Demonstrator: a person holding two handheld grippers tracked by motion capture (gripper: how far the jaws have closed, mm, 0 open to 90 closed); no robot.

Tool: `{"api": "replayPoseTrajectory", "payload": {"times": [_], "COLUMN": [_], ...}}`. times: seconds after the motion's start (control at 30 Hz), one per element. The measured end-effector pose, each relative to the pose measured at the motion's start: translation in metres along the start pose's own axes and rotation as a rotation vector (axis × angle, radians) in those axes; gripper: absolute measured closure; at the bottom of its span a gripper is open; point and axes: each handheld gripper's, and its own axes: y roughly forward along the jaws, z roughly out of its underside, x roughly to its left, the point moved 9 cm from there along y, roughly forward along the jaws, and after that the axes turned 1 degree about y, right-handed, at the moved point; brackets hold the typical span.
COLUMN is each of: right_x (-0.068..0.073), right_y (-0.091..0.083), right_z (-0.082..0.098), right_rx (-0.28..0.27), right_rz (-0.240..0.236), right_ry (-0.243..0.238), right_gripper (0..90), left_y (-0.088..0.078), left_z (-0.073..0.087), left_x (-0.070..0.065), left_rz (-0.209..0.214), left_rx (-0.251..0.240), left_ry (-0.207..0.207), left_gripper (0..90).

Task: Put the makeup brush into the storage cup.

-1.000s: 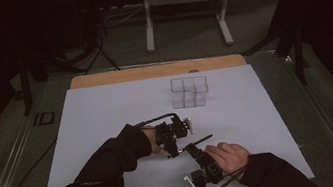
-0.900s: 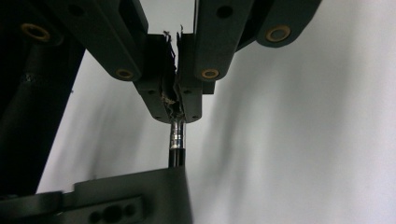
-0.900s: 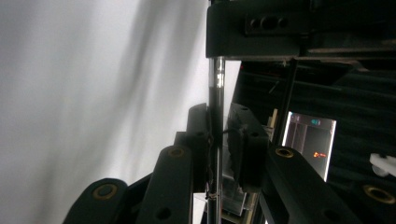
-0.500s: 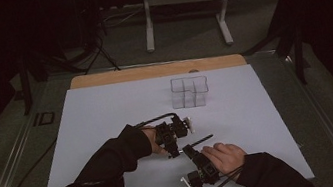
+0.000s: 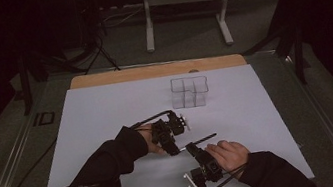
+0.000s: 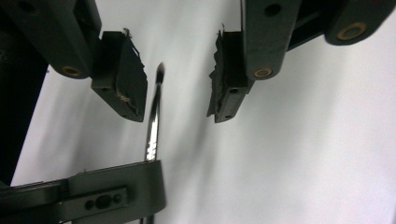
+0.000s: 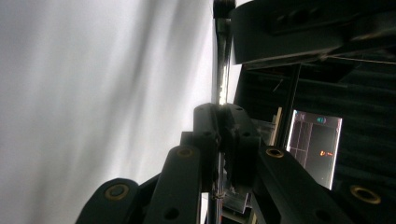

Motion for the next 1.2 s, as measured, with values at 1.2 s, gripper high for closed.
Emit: {"api": "replayPoseTrajectory", "payload": {"times": [1.2], "right_x": [-0.059], "right_y": [-0.015], "right_z": [0.057], "right_rx": [-0.152], "right_rz": [-0.073], "right_ry": [0.732], "right_gripper": [84.2], "left_y": [-0.058], "left_z": [0.046], "left_x": [0.021], "left_rz": [-0.155], "left_rx": [-0.525], "left_ry": [-0.176], "left_gripper": [32.6]}}
